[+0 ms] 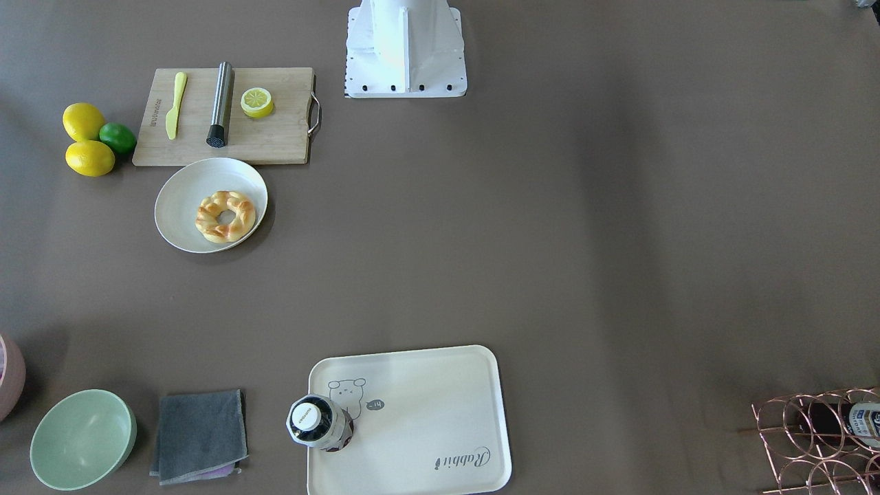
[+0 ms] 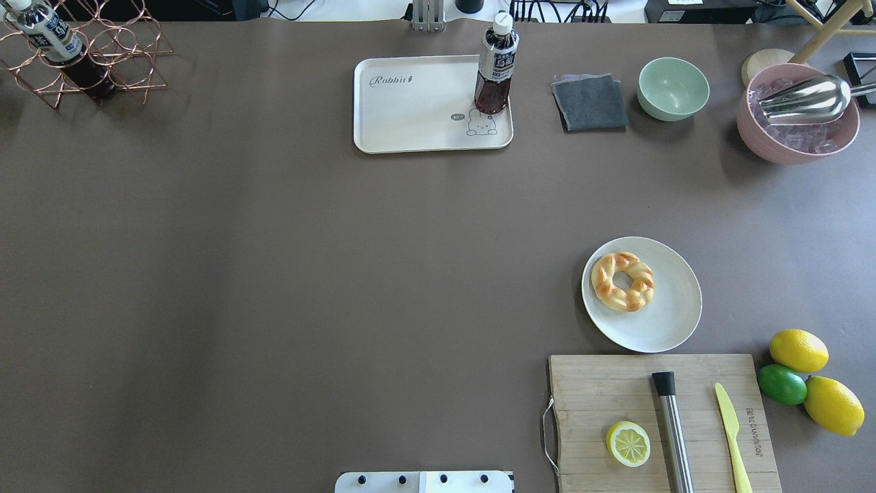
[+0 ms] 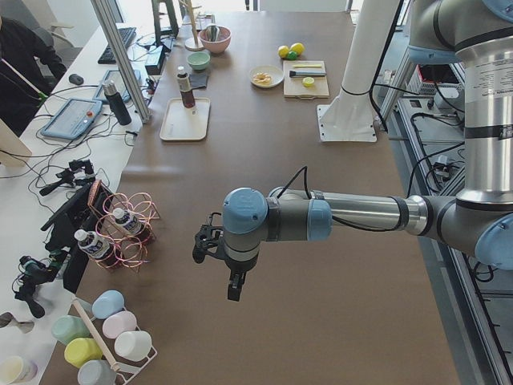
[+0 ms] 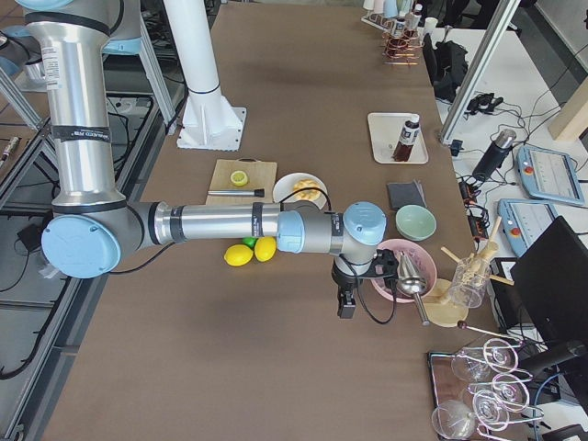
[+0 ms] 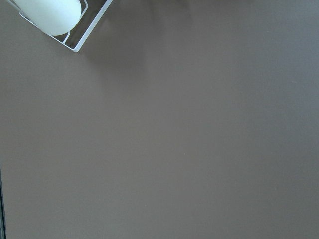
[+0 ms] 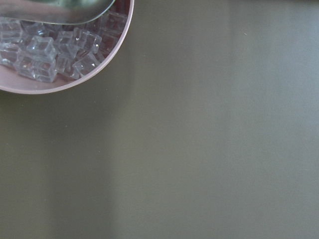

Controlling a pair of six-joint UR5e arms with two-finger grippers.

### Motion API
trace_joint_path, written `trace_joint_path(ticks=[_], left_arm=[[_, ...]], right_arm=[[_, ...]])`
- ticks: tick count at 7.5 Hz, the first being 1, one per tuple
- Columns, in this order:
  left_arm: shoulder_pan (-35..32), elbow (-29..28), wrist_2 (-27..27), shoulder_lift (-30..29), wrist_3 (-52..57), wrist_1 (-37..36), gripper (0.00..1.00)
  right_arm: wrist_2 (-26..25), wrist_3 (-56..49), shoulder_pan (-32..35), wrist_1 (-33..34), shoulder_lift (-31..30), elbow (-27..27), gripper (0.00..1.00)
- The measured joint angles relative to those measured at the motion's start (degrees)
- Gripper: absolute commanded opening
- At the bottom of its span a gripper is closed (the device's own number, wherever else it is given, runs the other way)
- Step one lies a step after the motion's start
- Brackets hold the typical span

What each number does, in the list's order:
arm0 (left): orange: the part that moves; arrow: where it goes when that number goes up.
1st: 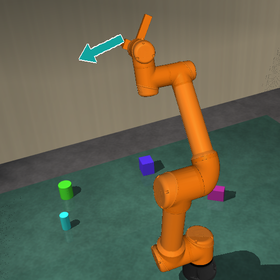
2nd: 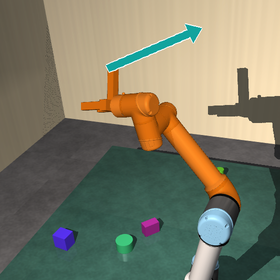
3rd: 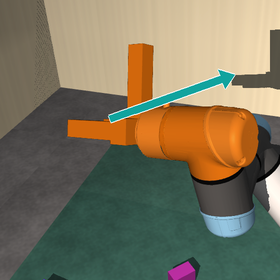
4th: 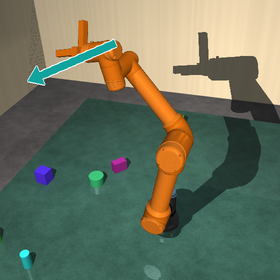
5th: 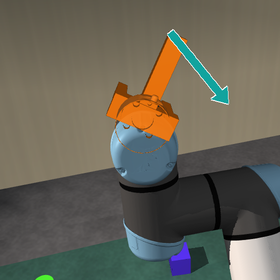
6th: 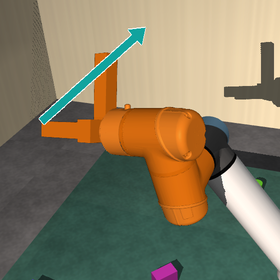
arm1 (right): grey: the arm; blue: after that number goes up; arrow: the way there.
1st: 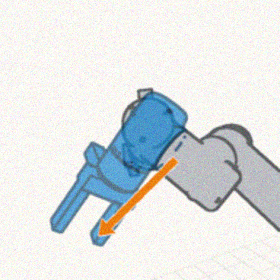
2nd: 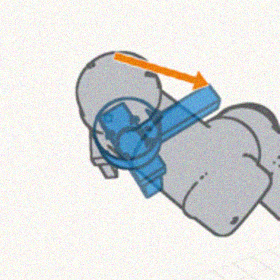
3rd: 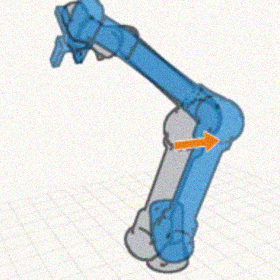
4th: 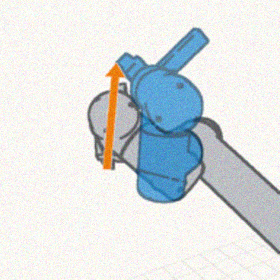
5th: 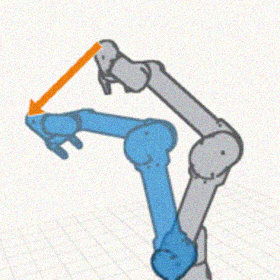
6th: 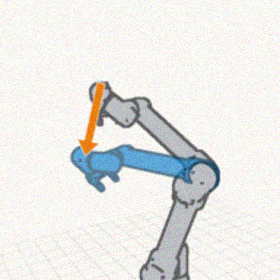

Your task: Place donut on tray

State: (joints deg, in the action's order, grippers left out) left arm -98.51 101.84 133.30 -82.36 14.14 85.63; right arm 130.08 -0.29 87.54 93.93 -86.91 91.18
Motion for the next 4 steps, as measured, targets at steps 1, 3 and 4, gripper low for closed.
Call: trace_joint_path(ticks=[1,3,4], left_arm=[[-0.1,0.2,0.0,0.2,0.0,0.0,0.98],[-0.1,0.6,0.0,1.0,0.0,0.0,0.98],[-0.2,0.7,0.0,1.1,0.0,0.1,0.98]], right_arm=[[0.0,0.1,0.0,0.0,0.0,0.0,1.00],[0.2,1.4,0.0,0.0,-0.1,0.3,1.00],[0.4,1.6,0.0,0.0,-0.2,0.5,1.00]])
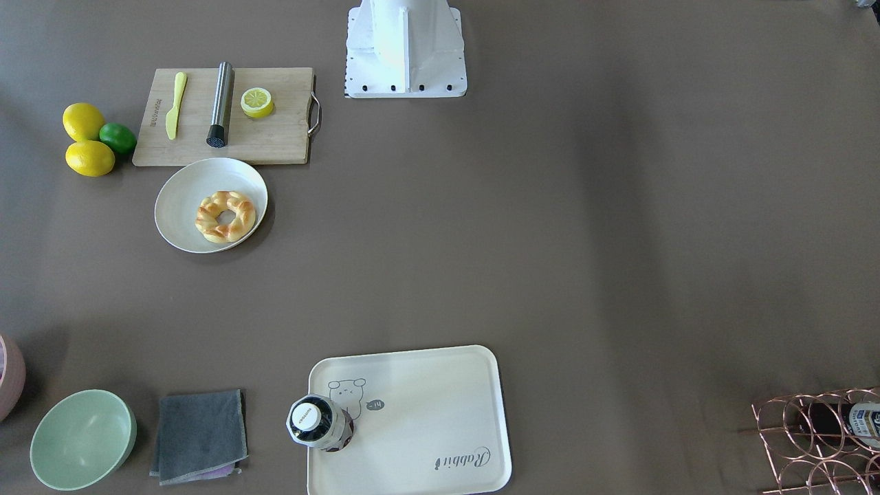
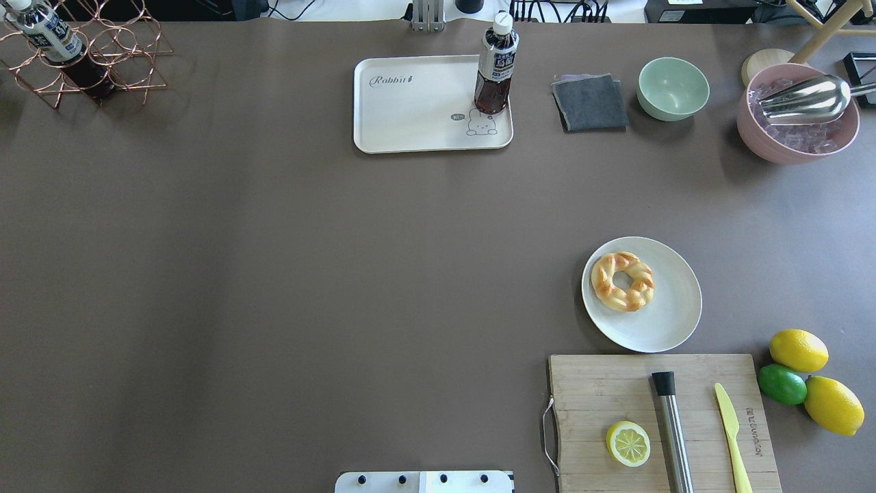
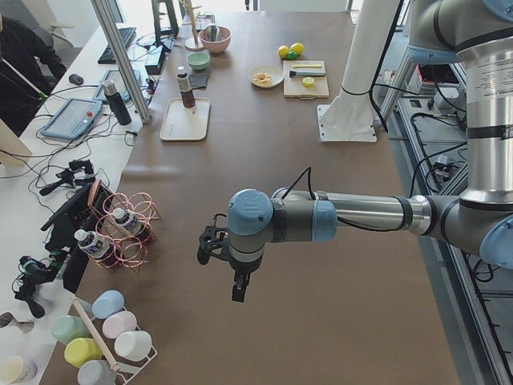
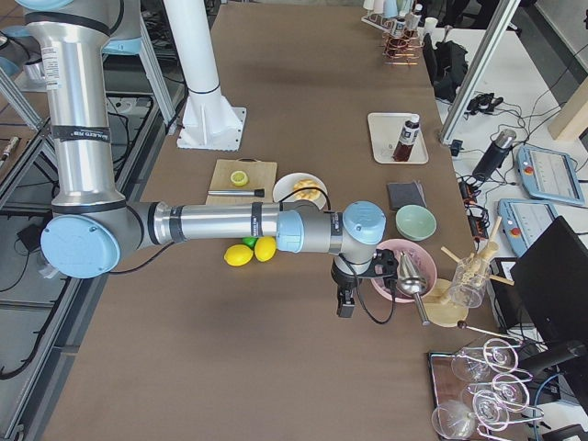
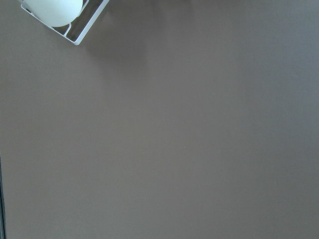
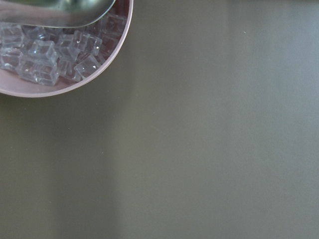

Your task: Place donut on tray

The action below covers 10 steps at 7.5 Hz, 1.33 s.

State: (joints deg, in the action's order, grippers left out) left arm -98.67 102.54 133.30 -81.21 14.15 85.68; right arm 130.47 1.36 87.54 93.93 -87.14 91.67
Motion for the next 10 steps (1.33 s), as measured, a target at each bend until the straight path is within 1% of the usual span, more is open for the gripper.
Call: trace_joint_path(ticks=[5,10], left_arm=[[-0.1,0.3,-0.2,0.1,0.0,0.1,0.98],[-2.9,0.6,0.2,0.1,0.3,0.3,0.98]], right_arm=[[-0.2,0.3,0.0,0.1,-0.4,0.3,1.00],[0.2,0.3,-0.1,0.0,-0.2,0.4,1.00]])
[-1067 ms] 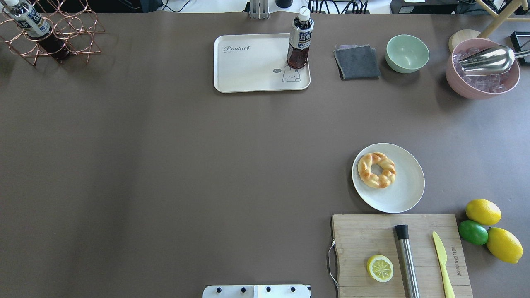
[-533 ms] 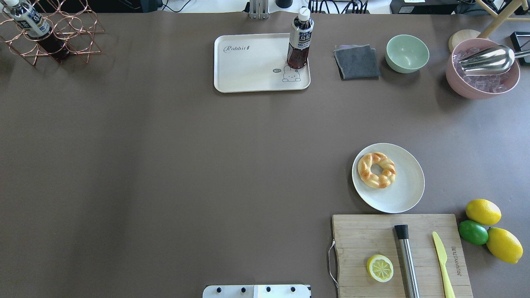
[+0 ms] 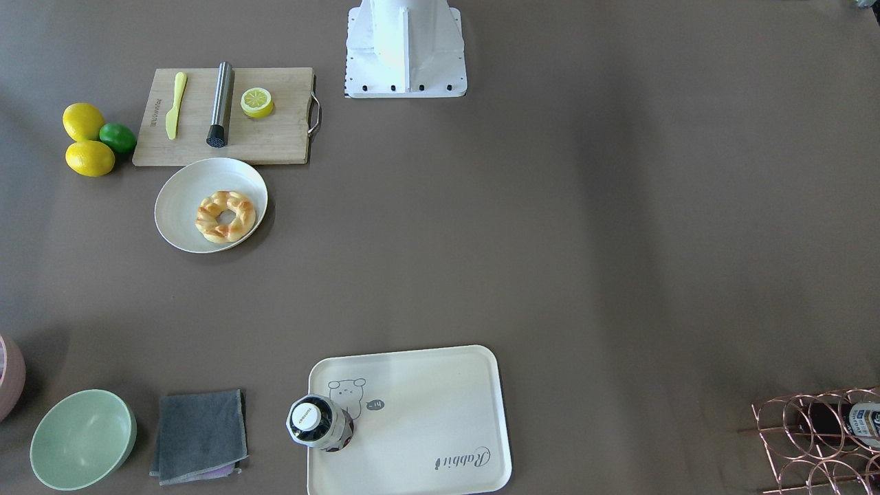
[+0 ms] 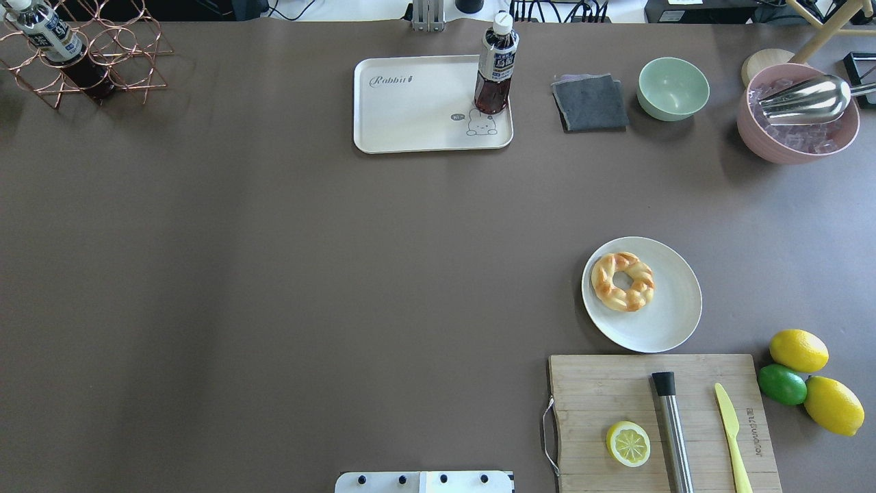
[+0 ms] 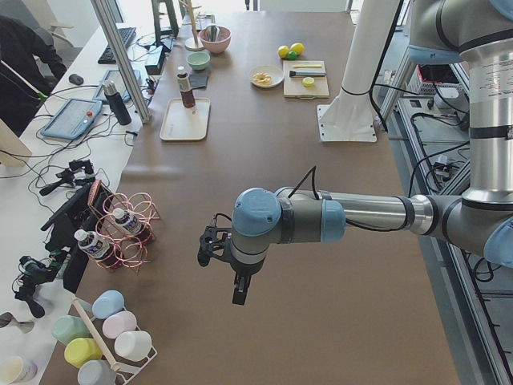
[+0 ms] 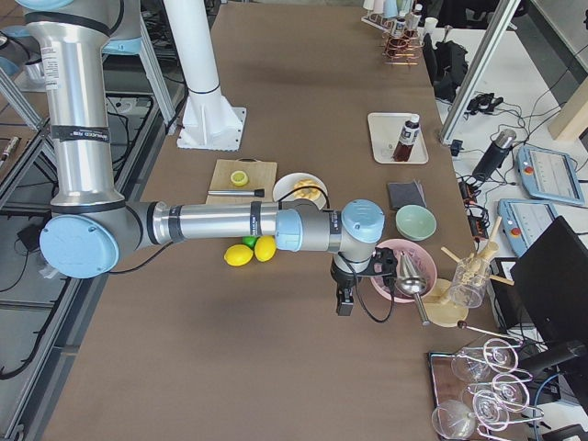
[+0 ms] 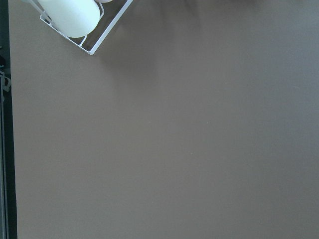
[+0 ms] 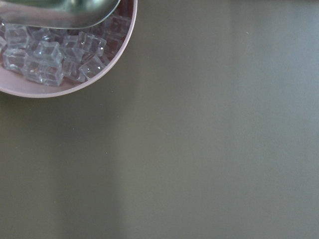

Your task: Place donut on tray

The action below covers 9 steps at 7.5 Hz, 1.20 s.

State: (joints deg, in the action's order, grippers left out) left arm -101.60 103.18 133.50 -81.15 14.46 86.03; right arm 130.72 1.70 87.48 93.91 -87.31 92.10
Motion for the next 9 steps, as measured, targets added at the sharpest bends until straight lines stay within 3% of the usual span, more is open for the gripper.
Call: trace_joint_path(ticks=[2,5,9], left_arm=[[0.0,-0.1,0.1,-0.1,-0.4,1.0,0.98],[0.2,-0.2,0.1,-0.3,-0.5,2.1,0.98],[0.2,-0.4,2.9,0.8,-0.5,5.2,0.98]], right_arm=[[3.4,-0.1,-0.1,-0.1,0.3,0.9,1.00],[8.3,3.6,-2.4,-1.1,0.5,8.3,1.00],[8.7,25.2,-13.4,-19.2,-0.3,9.8,1.00]])
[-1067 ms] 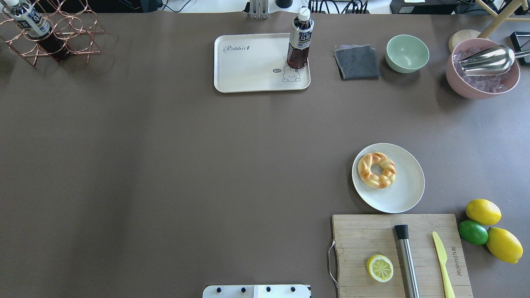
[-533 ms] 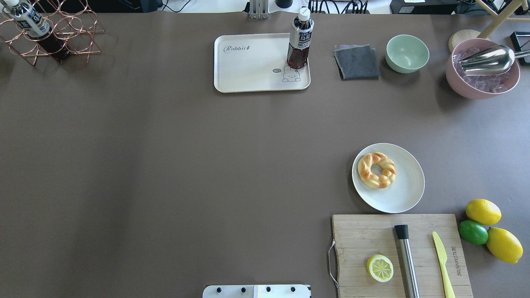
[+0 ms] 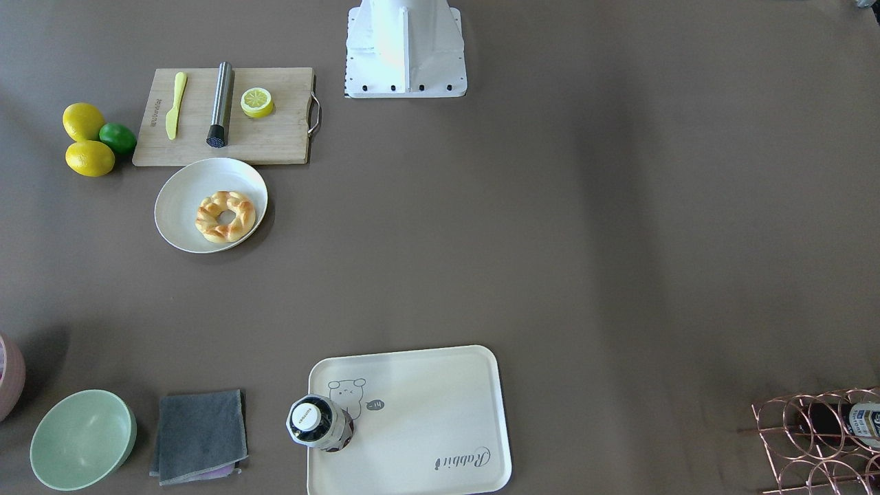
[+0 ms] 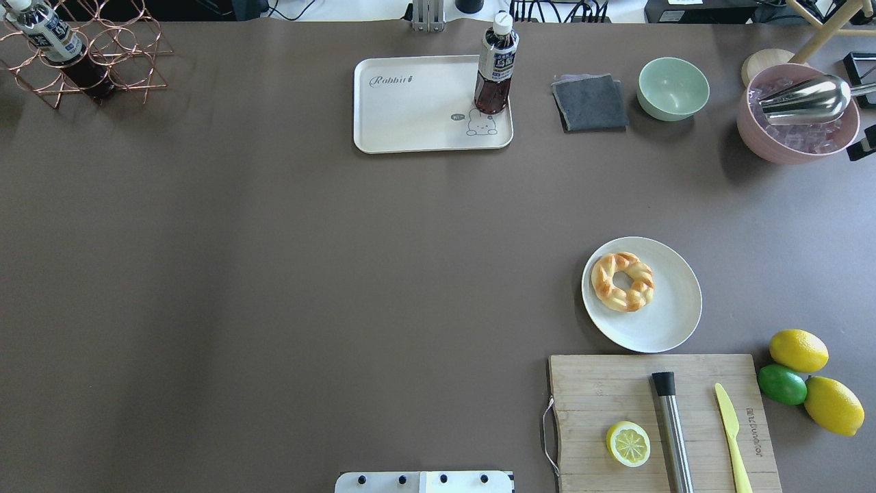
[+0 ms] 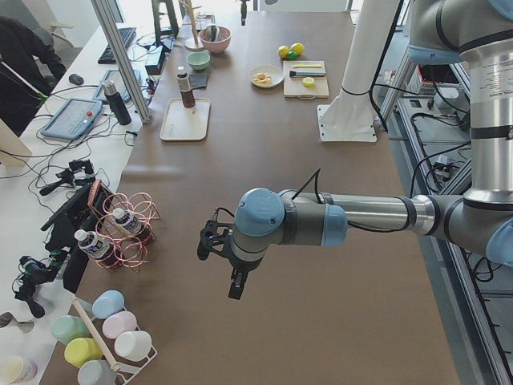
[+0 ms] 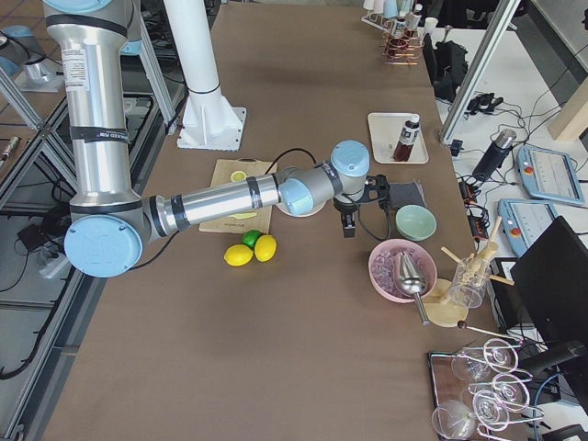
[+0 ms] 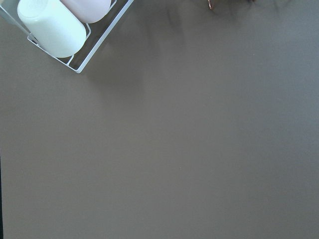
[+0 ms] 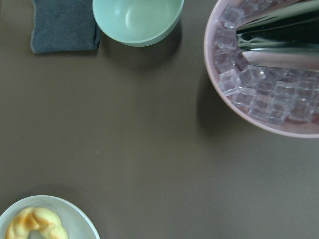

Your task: Place donut on tray

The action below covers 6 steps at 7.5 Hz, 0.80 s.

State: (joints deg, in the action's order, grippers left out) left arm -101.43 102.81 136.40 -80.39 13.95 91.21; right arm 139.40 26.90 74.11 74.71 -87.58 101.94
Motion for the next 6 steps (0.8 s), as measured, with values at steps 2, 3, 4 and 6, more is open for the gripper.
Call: trace_joint_path(ticks=[2,3,4,6], left_arm=[[0.0,-0.2,0.8,2.3,-0.5,5.7,0.98],[0.0,-0.1,0.9,2.8,-2.0,7.0,0.98],[0.0,-0.1,1.0,3.0,-3.5,8.2,0.98],[0.0,-0.3,0.9,3.0,-5.8,9.6,0.98]], right_arm=[[-0.7,6.0,-7.3,-7.6,-0.4,0.0,1.00],[-2.4,9.0,-11.0,-11.3,-0.7,-0.1,1.00],[-4.4,13.3,-14.5,-15.5,-1.3,-0.4,1.00],[-7.2,20.9,-19.6,-24.9,-1.9,-3.2,1.00]])
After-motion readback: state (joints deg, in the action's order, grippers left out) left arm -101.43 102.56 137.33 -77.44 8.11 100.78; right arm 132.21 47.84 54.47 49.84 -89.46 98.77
